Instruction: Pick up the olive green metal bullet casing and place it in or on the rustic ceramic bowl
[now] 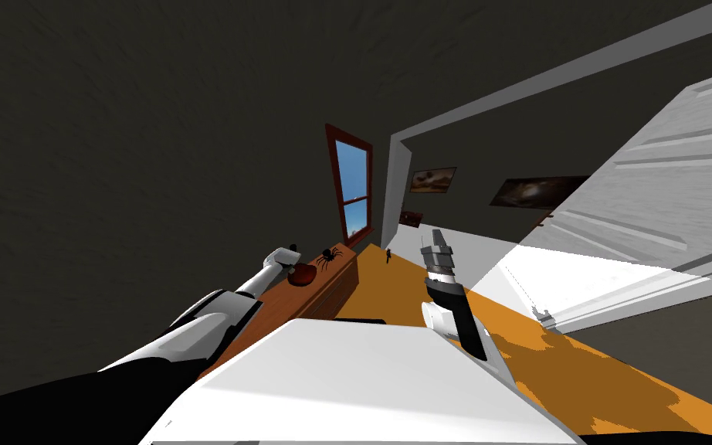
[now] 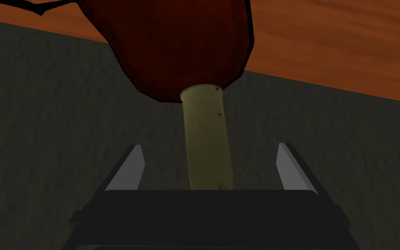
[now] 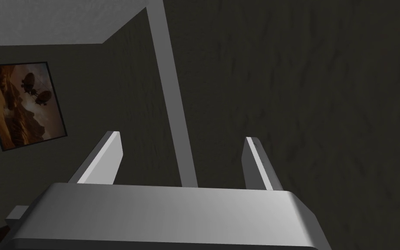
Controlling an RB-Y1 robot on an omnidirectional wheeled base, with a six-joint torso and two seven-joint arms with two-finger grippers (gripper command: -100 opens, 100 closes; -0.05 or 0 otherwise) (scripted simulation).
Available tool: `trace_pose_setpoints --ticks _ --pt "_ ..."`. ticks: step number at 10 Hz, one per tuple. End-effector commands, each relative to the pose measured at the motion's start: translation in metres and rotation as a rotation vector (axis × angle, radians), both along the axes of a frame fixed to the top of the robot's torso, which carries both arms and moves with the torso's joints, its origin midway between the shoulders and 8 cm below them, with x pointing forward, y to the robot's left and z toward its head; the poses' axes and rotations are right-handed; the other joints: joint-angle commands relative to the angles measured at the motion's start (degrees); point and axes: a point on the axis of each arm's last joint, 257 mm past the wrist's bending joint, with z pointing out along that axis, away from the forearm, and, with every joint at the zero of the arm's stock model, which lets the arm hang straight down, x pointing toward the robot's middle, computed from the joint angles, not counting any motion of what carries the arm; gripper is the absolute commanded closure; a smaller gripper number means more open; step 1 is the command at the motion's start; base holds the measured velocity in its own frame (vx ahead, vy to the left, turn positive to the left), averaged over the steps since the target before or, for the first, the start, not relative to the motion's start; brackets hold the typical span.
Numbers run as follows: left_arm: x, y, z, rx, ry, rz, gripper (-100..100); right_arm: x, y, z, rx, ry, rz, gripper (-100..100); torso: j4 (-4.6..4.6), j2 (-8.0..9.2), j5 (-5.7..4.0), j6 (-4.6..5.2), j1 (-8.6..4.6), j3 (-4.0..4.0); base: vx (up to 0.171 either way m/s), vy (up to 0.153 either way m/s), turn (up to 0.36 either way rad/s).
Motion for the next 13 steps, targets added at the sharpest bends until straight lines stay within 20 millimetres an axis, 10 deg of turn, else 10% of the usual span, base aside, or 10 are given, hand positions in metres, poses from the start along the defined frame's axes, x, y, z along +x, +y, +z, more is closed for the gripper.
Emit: trace_pose_setpoints --ticks 1,2,3,4,13 --pt "0.0 0.0 0.0 0.0 0.0 0.0 -100 0.0 0.0 0.0 0.0 0.0 0.0 0 0.0 0.0 0.0 0.0 0.0 0.0 0.0 0.0 0.0" --pt "0.0 0.0 0.0 0.0 0.0 0.0 -100 0.0 0.0 0.0 0.0 0.0 0.0 0 0.0 0.0 0.0 0.0 0.0 0.0 0.0 0.0 0.0" --pt "0.0 0.0 0.0 0.0 0.0 0.0 0 0.0 0.0 0.0 0.0 0.0 0.0 0 0.0 0.0 0.0 0.0 0.0 0.0 0.0 0.0 0.0" --pt "0.012 0.002 0.023 0.012 -0.014 -0.007 -100 0.0 0.0 0.0 0.0 0.0 0.0 0 0.0 0.0 0.0 0.0 0.0 0.0 -0.041 -0.047 0.026" --pt "0.049 0.006 0.116 0.065 -0.062 -0.039 -100 0.0 0.0 0.0 0.0 0.0 0.0 0 0.05 0.2 -0.06 0.0 -0.22 0.12 -0.051 -0.057 0.022"
